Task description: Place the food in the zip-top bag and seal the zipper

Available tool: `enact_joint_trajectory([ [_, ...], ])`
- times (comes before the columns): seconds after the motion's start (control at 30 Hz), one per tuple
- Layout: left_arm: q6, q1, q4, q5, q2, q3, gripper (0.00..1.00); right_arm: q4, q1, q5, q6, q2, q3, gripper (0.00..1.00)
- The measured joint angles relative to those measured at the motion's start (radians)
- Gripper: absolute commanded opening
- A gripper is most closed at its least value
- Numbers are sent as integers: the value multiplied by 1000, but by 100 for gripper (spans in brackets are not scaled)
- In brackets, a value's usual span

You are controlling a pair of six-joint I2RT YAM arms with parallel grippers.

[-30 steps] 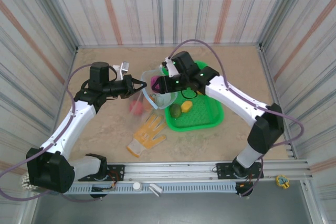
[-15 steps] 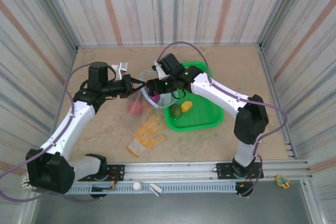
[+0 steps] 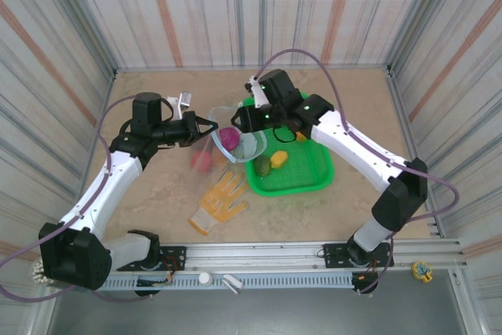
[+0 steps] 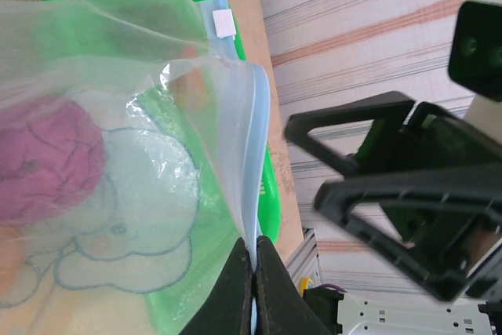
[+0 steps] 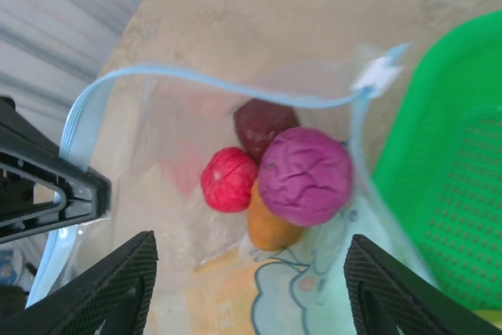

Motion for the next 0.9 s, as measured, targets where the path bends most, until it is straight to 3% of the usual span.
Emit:
enact_joint_trajectory([
  [0.27,0,0,0,0,-11,0,0,14,-187,52,59,-69,-172,61],
  [0.37,0,1,0,0,-20,0,0,-2,-214,57,69,-51,-217,62],
  [0.9,0,24,0,-2,-26,0,0,-3,-71,-55,53,93,-337,63],
])
